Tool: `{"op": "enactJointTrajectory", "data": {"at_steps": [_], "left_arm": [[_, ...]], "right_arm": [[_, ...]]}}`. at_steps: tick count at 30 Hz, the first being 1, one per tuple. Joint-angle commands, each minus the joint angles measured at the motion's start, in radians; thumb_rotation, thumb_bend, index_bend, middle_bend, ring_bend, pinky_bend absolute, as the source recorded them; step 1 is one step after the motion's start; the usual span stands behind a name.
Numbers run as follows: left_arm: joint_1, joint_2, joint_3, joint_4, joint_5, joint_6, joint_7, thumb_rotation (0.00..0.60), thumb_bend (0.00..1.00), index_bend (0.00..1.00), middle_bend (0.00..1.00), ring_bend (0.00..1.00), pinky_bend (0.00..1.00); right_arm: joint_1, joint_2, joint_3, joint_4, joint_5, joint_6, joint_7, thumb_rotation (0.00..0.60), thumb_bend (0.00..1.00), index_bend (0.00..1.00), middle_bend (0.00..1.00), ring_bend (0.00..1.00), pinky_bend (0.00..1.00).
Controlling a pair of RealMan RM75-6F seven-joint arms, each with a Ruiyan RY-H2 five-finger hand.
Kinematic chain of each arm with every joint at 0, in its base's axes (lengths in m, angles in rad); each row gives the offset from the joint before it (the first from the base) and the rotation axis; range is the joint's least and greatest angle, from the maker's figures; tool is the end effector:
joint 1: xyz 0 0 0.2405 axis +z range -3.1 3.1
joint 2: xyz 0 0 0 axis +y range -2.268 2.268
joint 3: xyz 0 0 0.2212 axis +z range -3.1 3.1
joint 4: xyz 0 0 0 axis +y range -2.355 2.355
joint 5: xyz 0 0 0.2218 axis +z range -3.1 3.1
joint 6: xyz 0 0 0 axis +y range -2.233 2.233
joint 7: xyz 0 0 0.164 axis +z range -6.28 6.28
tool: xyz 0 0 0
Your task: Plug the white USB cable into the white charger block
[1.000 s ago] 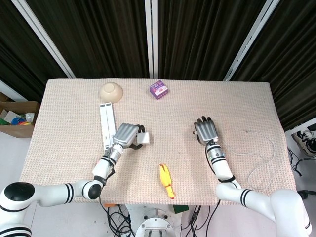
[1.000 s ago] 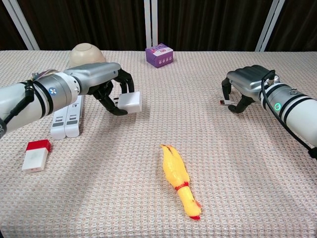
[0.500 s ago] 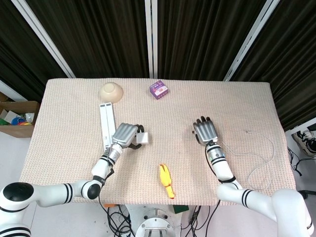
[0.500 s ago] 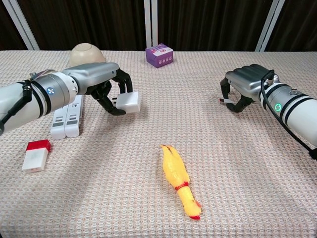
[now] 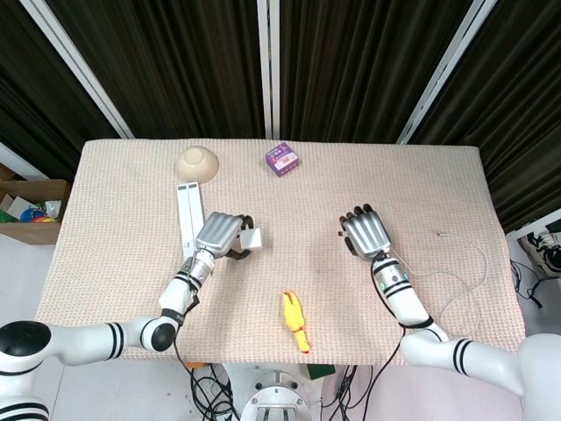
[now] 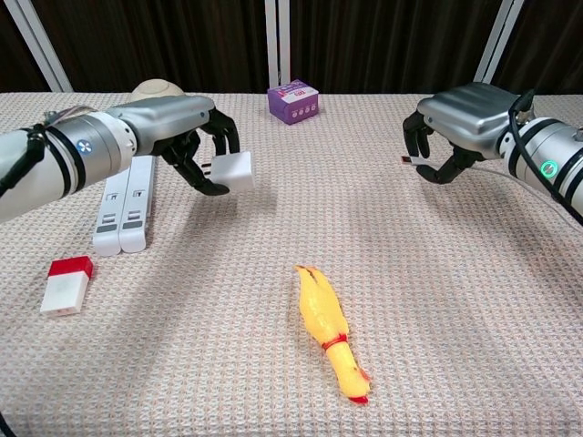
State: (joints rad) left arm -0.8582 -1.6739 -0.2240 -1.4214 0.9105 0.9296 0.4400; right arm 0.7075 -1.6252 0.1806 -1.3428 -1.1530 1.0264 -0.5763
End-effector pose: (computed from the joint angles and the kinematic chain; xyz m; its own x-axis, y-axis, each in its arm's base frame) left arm -0.0805 0.3514 -0.0676 0.4035 0.3167 0.8584 0.8918 -0.3459 -0.2915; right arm -0.1365 -0.3503 -0.0362 0.6530 -0.0936 0.7516 -0.7260 -0.3600 0.5859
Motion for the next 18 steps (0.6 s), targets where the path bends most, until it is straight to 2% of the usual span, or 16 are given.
{"op": "enactJointTrajectory", "data": {"at_steps": [1, 4, 8, 14, 18], "left_arm": [[-0.007, 0.021, -0.018, -0.024, -0.022, 0.005, 0.011, 0.53, 0.29, 0.55, 0.49, 0.74, 0.95], [-0.015, 0.043, -0.035, -0.05, -0.045, 0.01, 0.021, 0.532, 0.29, 0.55, 0.49, 0.74, 0.95], [-0.027, 0.063, -0.048, -0.074, -0.07, 0.013, 0.035, 0.529, 0.29, 0.55, 0.5, 0.74, 0.95], [-0.045, 0.077, -0.047, -0.093, -0.094, 0.017, 0.062, 0.533, 0.29, 0.55, 0.5, 0.74, 0.95], [-0.054, 0.083, -0.047, -0.1, -0.104, 0.021, 0.067, 0.531, 0.29, 0.55, 0.5, 0.74, 0.95]], "right_arm": [[-0.007, 0.046, 0.005, -0.064, -0.021, 0.02, 0.013, 0.6, 0.87, 0.62, 0.56, 0.34, 0.34], [-0.005, 0.079, 0.01, -0.118, -0.016, 0.023, -0.004, 0.6, 0.92, 0.63, 0.57, 0.35, 0.34], [0.004, 0.112, 0.02, -0.18, 0.023, 0.01, -0.038, 0.6, 0.93, 0.62, 0.57, 0.35, 0.34], [0.028, 0.149, 0.035, -0.256, 0.098, -0.003, -0.111, 0.6, 0.99, 0.6, 0.61, 0.36, 0.35], [0.048, 0.161, 0.045, -0.282, 0.143, -0.001, -0.152, 0.6, 1.0, 0.6, 0.62, 0.37, 0.35]]}}
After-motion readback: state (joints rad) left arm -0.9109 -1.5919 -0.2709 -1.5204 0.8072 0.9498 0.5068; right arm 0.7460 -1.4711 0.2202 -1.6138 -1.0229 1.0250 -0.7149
